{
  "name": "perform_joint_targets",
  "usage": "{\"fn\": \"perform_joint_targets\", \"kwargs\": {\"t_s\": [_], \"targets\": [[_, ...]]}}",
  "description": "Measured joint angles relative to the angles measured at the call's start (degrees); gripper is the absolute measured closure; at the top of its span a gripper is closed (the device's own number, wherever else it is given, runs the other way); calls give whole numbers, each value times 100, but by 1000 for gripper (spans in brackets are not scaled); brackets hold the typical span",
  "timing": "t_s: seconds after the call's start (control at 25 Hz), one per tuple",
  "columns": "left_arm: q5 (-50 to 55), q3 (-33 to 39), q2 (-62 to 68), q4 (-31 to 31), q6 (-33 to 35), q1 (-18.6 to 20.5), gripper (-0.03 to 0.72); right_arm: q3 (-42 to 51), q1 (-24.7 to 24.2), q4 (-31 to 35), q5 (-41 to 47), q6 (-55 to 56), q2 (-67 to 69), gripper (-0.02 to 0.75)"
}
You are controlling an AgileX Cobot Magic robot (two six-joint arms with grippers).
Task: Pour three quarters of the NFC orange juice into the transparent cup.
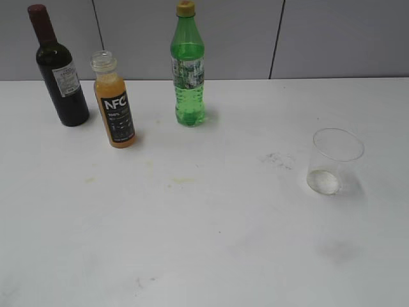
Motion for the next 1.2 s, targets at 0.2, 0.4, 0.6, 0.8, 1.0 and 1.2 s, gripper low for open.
{"fn": "perform_joint_targets", "kwargs": {"t_s": [0.2,0.4,0.6,0.8,1.0,1.2], "targets": [[0,0,0,2,0,0,104,0,0,0,0,0,0,167],[0,0,0,-2,0,0,104,0,0,0,0,0,0,167],[0,0,0,-1,0,0,104,0,0,-16,0,0,0,167],[0,0,0,-2,0,0,104,0,0,-141,0,0,0,167],[0,0,0,3,0,0,104,0,0,-154,-6,0,0,167],[0,0,0,2,0,0,104,-84,0,-228,-391,-127,0,150]]}}
